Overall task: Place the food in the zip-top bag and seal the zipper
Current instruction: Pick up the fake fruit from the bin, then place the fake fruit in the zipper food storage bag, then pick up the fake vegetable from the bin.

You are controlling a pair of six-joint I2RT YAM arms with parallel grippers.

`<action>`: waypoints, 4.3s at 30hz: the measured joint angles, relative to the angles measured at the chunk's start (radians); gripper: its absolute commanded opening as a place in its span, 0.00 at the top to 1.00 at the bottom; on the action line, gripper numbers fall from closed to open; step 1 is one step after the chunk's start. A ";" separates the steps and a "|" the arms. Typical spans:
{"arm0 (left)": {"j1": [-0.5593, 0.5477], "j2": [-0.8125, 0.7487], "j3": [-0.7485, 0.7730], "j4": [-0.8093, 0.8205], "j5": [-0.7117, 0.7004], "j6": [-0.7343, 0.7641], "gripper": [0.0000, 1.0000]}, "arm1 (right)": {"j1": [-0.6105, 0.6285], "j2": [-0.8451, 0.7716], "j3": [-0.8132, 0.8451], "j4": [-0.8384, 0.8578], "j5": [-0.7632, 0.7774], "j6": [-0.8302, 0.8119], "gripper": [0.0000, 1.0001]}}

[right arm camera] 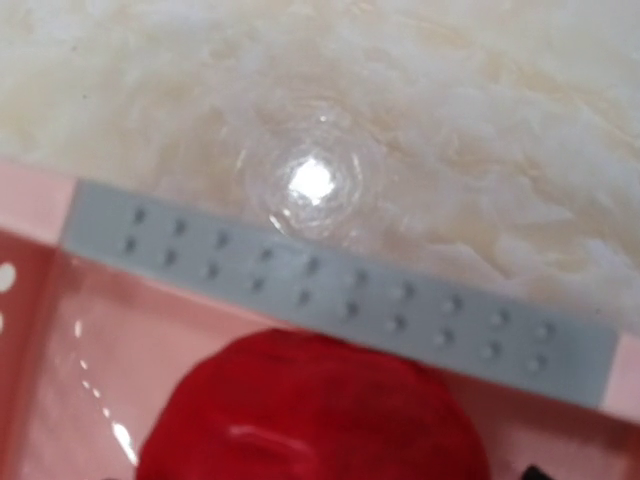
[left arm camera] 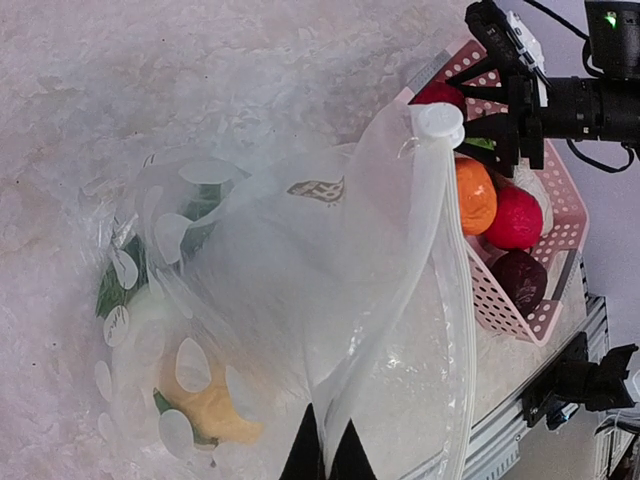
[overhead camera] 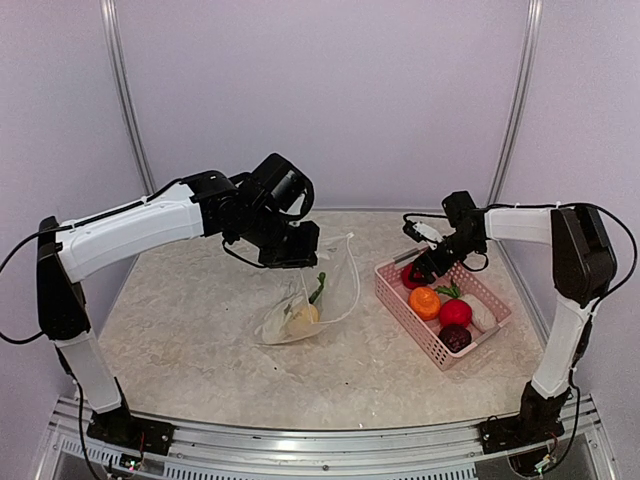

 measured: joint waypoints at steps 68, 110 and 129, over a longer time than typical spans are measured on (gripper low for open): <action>0.050 0.046 0.064 0.088 0.107 -0.070 1.00 | 0.333 -0.267 0.303 -0.199 -0.262 -0.009 0.10; 0.072 -0.006 0.046 -0.077 0.030 0.034 1.00 | 0.018 -0.272 -0.188 -0.222 0.054 -0.185 0.05; 0.071 -0.007 0.026 -0.071 0.029 0.026 1.00 | 0.062 -0.101 -0.143 -0.179 0.041 -0.154 0.19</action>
